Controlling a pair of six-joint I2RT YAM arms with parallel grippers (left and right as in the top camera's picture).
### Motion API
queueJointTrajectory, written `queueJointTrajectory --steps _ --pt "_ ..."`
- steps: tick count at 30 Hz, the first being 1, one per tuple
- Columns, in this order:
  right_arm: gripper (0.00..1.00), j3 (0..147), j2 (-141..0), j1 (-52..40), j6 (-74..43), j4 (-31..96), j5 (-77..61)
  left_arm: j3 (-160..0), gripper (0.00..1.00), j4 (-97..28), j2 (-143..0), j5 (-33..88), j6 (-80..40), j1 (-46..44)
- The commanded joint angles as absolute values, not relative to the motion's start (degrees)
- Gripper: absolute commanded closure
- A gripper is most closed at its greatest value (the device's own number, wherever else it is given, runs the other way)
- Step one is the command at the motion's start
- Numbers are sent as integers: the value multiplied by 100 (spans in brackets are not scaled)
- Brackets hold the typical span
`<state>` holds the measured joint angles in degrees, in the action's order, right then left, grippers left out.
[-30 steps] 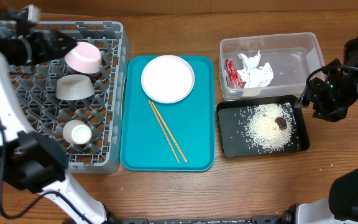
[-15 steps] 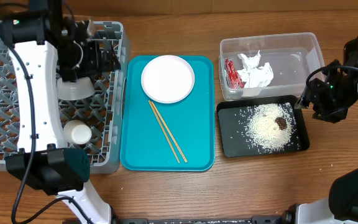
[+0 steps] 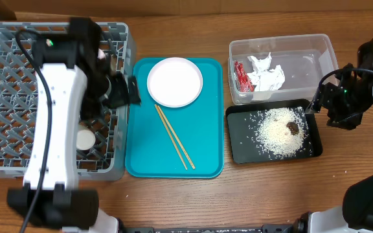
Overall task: Sort waste into correct bins and load items into the dishwasher
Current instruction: 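Move the left gripper to the chopsticks and grasp one chopstick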
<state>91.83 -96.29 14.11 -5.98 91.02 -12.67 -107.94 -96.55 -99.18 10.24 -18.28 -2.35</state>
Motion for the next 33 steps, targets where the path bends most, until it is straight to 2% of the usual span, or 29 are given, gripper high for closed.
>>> queueJointTrajectory --steps 1,4,11,18,23,33 --pt "33 9223 -9509 1400 -596 9076 -1269 -10103 0 -9612 -9028 -198 -3339 -786" --pt "33 9223 -9509 1400 -596 9056 -1269 -9511 0 -9207 -8652 -849 -3983 -1409" --pt "33 9223 -9509 1400 -596 9056 -1271 -8228 0 -7891 -8744 -939 -4248 -2294" --pt "33 9223 -9509 1400 -596 9054 -1271 -7183 0 -6923 -9218 -681 -4211 -2366" --pt "33 9223 -9509 1400 -596 9054 -1271 -6930 0 -6246 -9682 -113 -3391 -2370" --pt "33 9223 -9509 1400 -596 9054 -1269 -6930 0 -5994 -10720 -56 -3297 -2370"
